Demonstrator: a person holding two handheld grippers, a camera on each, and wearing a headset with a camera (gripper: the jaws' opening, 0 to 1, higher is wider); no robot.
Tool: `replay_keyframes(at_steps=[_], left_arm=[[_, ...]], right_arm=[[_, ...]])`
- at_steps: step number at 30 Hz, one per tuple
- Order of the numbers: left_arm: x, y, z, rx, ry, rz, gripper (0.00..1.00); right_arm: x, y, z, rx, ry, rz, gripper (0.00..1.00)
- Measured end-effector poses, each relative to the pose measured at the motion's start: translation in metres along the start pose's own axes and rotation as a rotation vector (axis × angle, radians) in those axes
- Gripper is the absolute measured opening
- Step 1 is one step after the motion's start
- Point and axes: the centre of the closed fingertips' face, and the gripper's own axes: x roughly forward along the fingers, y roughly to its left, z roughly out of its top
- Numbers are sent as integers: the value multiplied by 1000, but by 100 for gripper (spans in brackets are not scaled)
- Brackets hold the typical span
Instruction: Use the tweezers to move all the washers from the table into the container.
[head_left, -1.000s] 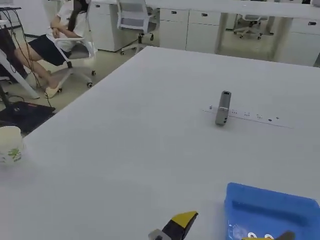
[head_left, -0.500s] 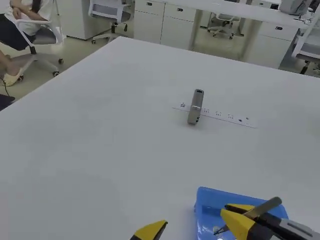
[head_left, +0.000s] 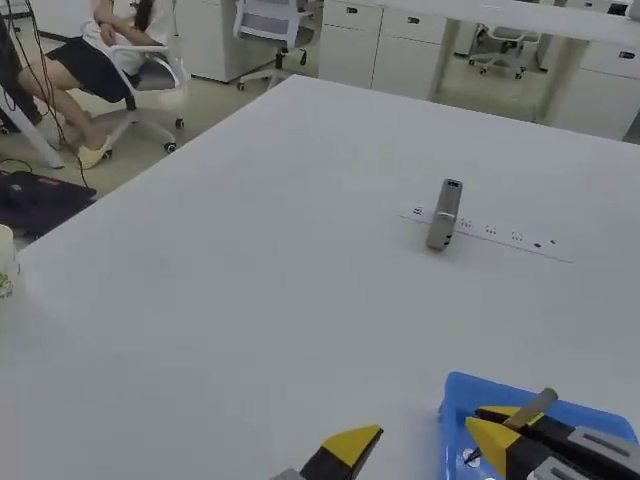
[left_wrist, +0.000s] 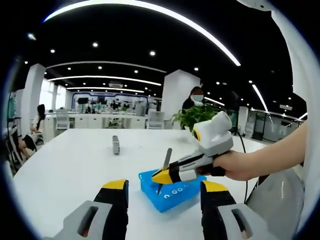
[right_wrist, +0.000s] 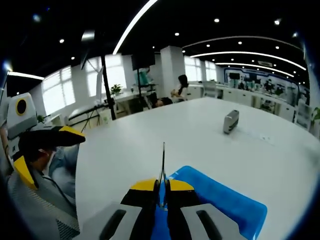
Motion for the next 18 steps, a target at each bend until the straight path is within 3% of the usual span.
replay_keyframes(at_steps=[8,12,18], left_arm=[[-1,4,-2,-2,8,23,56],[-2,5,2,-24,-16,28,57],[-1,3,0,-20,-3,21,57]], right_arm=[[10,-4,-20,-58,69,26,3],[9,-4,-20,-46,59,28,3],[9,-5,-21,-6,44,38,4]])
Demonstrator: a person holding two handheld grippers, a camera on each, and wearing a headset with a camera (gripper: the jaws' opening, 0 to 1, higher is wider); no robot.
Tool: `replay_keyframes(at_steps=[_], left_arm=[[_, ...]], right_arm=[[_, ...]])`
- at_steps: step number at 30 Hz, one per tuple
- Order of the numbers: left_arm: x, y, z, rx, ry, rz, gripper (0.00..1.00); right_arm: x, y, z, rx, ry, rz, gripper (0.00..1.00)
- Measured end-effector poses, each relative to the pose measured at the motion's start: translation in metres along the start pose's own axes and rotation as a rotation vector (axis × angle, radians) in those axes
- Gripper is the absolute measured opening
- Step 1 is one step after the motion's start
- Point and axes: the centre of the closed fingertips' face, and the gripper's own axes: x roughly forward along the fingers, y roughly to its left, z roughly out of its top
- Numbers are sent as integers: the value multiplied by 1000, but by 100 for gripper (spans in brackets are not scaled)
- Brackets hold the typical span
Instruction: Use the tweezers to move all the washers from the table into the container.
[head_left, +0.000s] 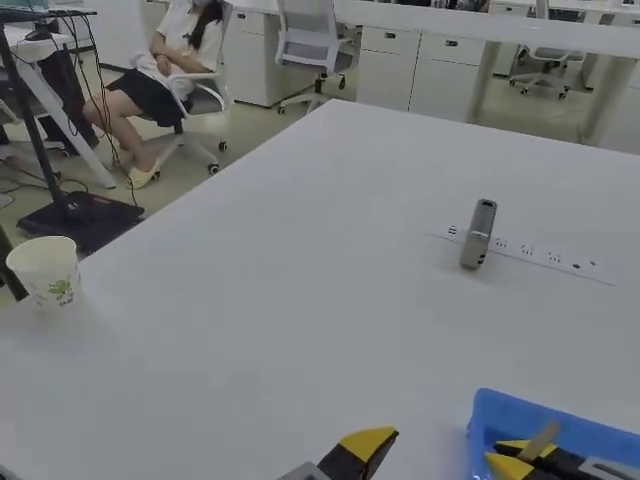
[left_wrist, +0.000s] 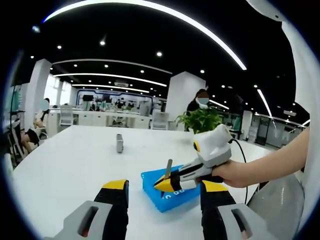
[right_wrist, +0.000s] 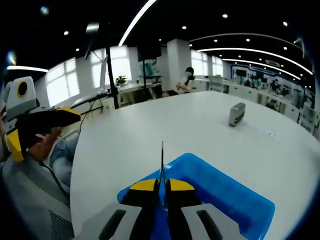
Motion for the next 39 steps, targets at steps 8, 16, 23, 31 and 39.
replay_keyframes(at_steps=[8,16,23,31,39], left_arm=[[1,-4,0,-7,0,-18,59],[0,-4,4,-34,-24,-24,59],[0,-7,3,-29,-15,-38,57],[-1,-3,2,-22,-12,-17,54],[-3,-1,1,-52,-14,-25,46]], right_arm=[[-4,5,3,1,-21,15,3],[-12,12,23,6,-94,17,3],[-25,15,36,11,-149,9,3],[-42,28,47,62,-212,28,3],[-55,37,36,72,-194,43,3]])
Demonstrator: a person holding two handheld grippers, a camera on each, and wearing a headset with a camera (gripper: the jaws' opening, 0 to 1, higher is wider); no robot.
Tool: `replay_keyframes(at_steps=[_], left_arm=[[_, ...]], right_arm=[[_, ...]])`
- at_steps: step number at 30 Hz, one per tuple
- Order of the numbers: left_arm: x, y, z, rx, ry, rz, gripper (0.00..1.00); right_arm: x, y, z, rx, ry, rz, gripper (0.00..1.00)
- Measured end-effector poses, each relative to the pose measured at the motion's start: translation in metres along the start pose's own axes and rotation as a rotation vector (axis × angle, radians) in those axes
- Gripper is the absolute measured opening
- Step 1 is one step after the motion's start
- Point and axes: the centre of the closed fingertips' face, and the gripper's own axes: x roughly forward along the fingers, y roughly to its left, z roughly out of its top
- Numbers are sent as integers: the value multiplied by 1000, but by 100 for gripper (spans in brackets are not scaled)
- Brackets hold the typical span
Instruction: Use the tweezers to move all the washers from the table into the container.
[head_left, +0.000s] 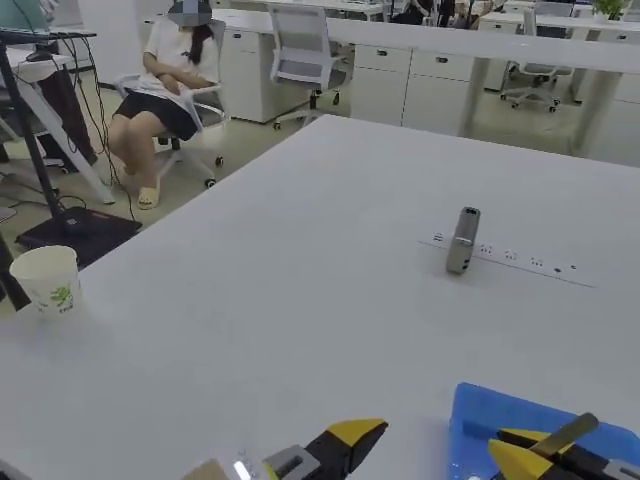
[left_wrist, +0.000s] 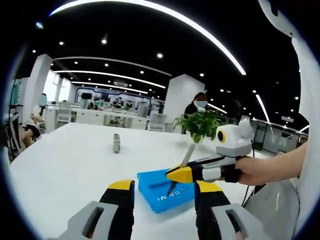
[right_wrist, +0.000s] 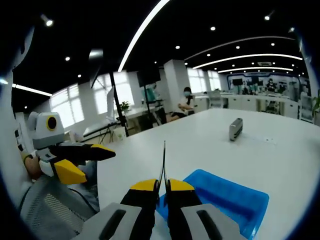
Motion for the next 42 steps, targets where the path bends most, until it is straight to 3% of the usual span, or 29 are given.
replay_keyframes(at_steps=[4,7,10,15,18,25,32,38,40,42], left_arm=[[-2,3,1,-52,-11,-6,44],[-1,1,2,-97,8,-31,44],[-2,-7,2,-114,53,-96,43],[-3,-18,8,-120,92,-210,33],[-2,-23,10,-100,121,-271,31],[4,-42,12,16,181,-421,20],[10,-68,0,84,278,-554,13],[11,-91,-14,209,381,-670,10],[10,-94,-19,259,422,-695,9],[12,-94,-25,348,463,-697,9]], right_arm=[[-5,6,-5,4,5,7,3],[-10,11,-7,3,3,16,3],[-15,20,-11,-19,25,50,3],[-26,41,-29,-68,100,172,3],[-34,43,-38,-95,137,189,3],[-49,42,-53,-143,204,209,3],[-55,52,-68,-238,279,268,3],[-57,59,-75,-298,335,305,3],[-57,61,-78,-314,348,313,3],[-57,63,-81,-324,363,327,3]])
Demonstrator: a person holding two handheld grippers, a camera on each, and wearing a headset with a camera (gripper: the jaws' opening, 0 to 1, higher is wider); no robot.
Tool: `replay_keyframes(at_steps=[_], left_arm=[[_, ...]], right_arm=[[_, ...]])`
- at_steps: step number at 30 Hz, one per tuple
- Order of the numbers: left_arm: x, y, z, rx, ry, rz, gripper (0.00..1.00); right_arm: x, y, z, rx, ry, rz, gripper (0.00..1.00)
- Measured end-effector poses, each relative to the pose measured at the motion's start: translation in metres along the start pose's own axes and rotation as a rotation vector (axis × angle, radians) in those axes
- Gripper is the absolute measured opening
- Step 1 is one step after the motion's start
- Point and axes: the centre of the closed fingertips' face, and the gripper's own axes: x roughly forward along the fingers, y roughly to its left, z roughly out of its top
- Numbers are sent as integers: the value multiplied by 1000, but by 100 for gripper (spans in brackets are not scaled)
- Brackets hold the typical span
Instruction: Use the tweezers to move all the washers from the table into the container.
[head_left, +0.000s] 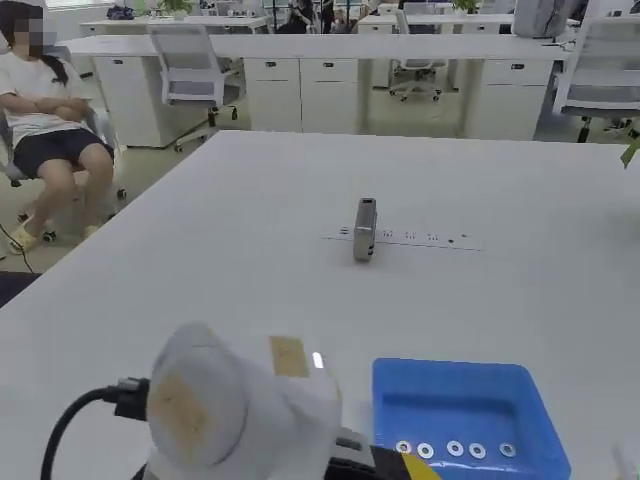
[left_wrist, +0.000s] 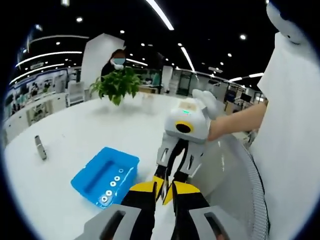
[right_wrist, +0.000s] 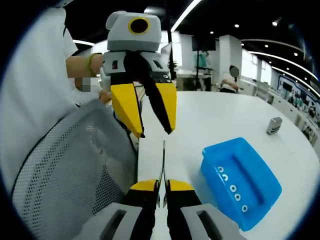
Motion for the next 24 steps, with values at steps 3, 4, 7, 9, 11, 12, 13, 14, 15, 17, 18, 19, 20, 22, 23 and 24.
replay_keyframes(at_steps=[3,4,7,9,11,12,13,14,15,17,18,19,20,22,23,24], left_arm=[[4,-3,4,21,18,-24,5],[5,-4,4,32,26,-32,4],[7,-7,7,51,37,-52,4],[9,-9,5,66,61,-67,4],[9,-8,1,100,98,-69,3],[9,-8,-1,106,108,-74,2],[10,-8,-1,105,111,-77,2],[10,-9,-2,103,116,-83,0],[10,-9,-2,102,118,-86,0],[11,-9,-3,107,123,-90,2],[12,-10,-4,109,129,-95,1],[12,-10,-5,110,135,-98,0],[13,-10,-5,117,138,-98,0],[13,-10,-7,116,145,-102,0],[13,-10,-8,124,149,-103,0],[13,-9,-9,140,156,-104,0]], right_arm=[[3,3,-4,-27,32,8,3],[3,4,-5,-32,39,8,3],[5,6,-8,-50,64,14,3],[6,7,-9,-59,72,16,3],[6,6,-10,-61,80,16,3],[7,5,-11,-66,88,13,3],[7,5,-11,-68,90,13,3],[7,4,-11,-71,92,11,3],[8,4,-11,-76,95,9,3],[8,4,-11,-90,106,9,3],[9,4,-11,-96,110,11,3],[10,4,-12,-98,113,12,3],[10,4,-12,-105,120,14,3],[11,3,-13,-109,125,11,3],[11,3,-14,-110,129,9,3],[11,2,-15,-109,132,6,3]])
